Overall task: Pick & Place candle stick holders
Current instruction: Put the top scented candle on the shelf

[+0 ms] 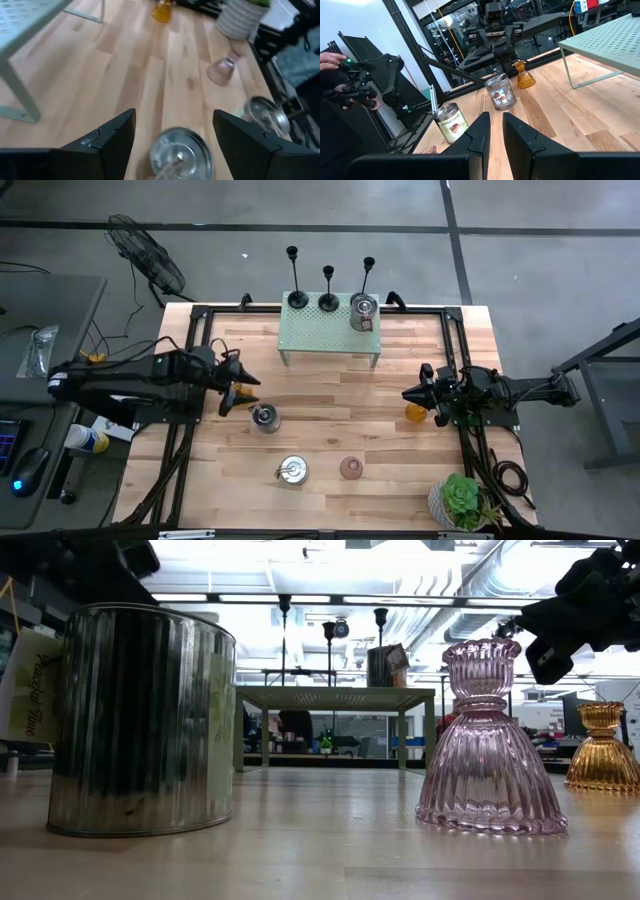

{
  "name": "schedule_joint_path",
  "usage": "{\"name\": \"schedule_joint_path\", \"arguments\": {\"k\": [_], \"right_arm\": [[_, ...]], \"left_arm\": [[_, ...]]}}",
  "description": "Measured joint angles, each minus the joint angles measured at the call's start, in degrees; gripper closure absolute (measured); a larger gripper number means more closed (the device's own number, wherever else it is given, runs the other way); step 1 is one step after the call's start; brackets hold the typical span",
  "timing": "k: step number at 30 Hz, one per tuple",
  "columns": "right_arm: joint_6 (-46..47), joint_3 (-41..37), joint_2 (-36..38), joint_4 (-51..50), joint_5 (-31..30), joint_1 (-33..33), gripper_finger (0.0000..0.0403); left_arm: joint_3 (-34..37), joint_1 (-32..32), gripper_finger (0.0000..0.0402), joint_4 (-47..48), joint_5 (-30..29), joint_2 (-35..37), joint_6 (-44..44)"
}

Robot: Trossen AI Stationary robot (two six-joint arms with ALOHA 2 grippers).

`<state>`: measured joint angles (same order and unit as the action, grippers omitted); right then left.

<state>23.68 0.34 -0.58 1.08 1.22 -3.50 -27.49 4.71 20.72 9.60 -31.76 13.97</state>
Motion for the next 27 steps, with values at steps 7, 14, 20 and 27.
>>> {"name": "schedule_joint_path", "arguments": {"k": [7, 14, 20, 27], "right_arm": [[0.0, 0.0, 0.0, 0.02, -0.1, -0.01, 0.0359], [0.0, 0.0, 0.0, 0.02, -0.14, 0.0, 0.0359], [0.0, 0.0, 0.0, 0.02, -0.14, 0.01, 0.0359], [0.0, 0.0, -0.02, 0.02, -0.16, 0.0, 0.0359]], "left_arm": [[0.0, -14.71, 0.014, 5.85, -12.17, 1.61, -0.25], [1.62, -24.96, 0.0139, 7.27, -23.48, 1.67, -0.82], [11.23, -28.94, 0.0112, -6.84, -22.86, 1.62, -0.59], [16.15, -31.06, 0.0076, -13.73, -19.81, 1.65, -0.84]]}}
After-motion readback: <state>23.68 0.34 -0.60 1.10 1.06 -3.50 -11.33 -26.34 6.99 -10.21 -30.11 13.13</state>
